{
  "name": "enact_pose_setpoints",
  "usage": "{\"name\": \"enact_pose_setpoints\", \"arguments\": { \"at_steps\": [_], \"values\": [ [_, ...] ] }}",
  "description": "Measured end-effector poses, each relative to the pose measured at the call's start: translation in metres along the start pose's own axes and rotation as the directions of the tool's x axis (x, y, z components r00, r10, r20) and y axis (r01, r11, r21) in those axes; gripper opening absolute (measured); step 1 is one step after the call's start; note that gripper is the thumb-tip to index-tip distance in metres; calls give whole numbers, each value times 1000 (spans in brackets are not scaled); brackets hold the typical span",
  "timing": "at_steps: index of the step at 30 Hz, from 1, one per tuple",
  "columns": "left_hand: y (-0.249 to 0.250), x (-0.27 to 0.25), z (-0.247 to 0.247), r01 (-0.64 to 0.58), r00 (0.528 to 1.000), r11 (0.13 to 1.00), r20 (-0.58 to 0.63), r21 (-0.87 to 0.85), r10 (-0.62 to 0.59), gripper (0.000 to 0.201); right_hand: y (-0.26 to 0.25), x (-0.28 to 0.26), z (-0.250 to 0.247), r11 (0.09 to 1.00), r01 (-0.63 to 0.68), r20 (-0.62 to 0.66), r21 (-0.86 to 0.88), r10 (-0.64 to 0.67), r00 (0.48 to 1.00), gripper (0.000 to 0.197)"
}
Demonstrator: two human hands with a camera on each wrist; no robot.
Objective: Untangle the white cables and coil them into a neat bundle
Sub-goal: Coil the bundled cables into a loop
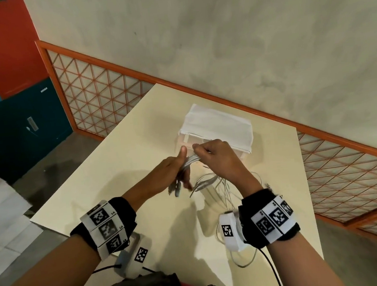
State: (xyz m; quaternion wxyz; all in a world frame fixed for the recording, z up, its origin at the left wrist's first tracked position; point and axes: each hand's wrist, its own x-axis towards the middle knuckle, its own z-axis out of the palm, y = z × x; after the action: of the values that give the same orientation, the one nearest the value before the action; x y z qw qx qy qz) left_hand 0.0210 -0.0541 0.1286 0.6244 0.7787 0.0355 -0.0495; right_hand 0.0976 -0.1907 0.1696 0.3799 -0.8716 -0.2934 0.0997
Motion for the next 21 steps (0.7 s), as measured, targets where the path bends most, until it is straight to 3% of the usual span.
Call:
{"name": "enact_pose_setpoints", "arguments": {
  "at_steps": [3,8,15,21],
  "values": [
    [3,-5,1,13,999,984,36,-177,-6,51,6,0,-13,997,-54,23,51,53,998,51],
    [23,-3,-21,-55,997,908,-65,-415,30,46,37,-9,-7,889,-227,186,397,164,969,55],
    [12,-2,-11,-105,991,947,-110,-305,74,45,35,-13,19,712,-288,121,641,277,953,53],
    [3,6,15,-160,975,981,-176,-111,139,26,17,-3,29,718,-306,68,625,340,938,52]
  ]
}}
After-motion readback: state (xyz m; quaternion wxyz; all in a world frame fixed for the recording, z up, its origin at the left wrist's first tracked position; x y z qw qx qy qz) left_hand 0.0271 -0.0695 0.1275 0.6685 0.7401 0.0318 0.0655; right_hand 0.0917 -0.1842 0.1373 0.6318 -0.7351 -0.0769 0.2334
